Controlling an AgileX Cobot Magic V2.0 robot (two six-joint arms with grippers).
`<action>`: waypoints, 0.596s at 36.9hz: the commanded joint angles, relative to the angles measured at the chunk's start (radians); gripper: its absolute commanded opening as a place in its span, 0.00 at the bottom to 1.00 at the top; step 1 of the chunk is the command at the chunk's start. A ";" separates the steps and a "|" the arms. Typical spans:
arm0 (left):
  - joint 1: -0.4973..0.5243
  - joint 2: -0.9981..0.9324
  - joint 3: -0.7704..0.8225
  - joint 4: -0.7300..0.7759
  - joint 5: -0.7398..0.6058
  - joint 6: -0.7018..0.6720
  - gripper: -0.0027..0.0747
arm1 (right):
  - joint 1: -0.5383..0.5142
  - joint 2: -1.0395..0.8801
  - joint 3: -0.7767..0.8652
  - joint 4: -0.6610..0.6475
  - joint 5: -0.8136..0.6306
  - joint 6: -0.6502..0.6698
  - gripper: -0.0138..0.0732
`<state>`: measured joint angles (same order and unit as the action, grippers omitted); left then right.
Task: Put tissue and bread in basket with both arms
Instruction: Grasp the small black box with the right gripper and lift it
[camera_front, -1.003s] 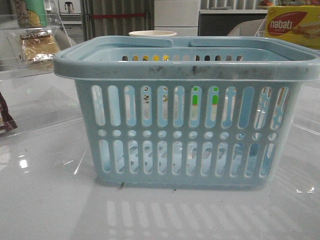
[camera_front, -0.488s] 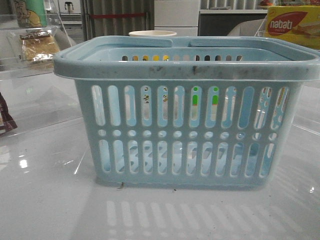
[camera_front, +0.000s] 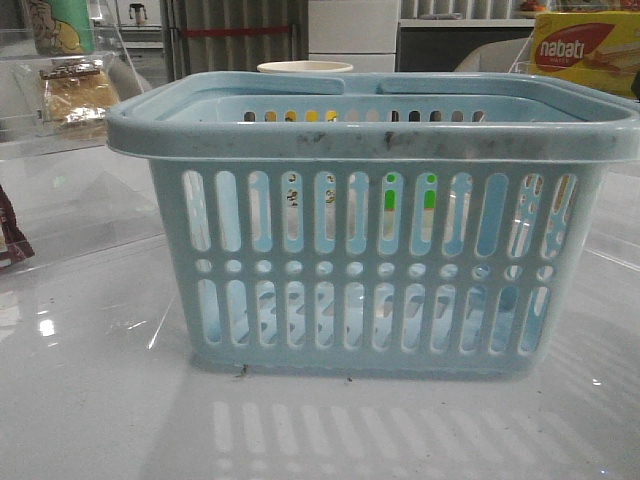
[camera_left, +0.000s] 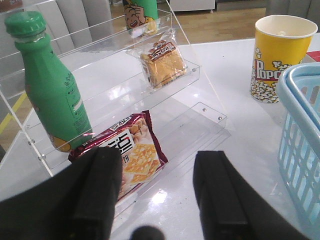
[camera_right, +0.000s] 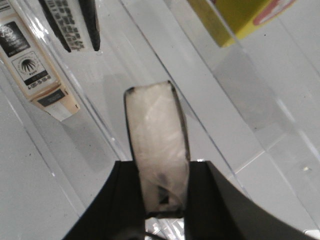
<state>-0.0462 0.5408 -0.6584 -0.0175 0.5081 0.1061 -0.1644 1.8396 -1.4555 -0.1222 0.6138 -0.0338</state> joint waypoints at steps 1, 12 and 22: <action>0.001 0.010 -0.031 -0.009 -0.075 -0.004 0.55 | -0.006 -0.056 -0.046 -0.020 -0.026 0.002 0.38; 0.001 0.010 -0.031 -0.009 -0.075 -0.004 0.55 | -0.002 -0.102 -0.152 -0.016 0.154 0.002 0.38; 0.001 0.010 -0.031 -0.009 -0.078 -0.004 0.55 | 0.032 -0.177 -0.287 0.082 0.339 0.001 0.38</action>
<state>-0.0462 0.5408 -0.6584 -0.0175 0.5081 0.1061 -0.1494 1.7443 -1.6747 -0.0738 0.9360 -0.0338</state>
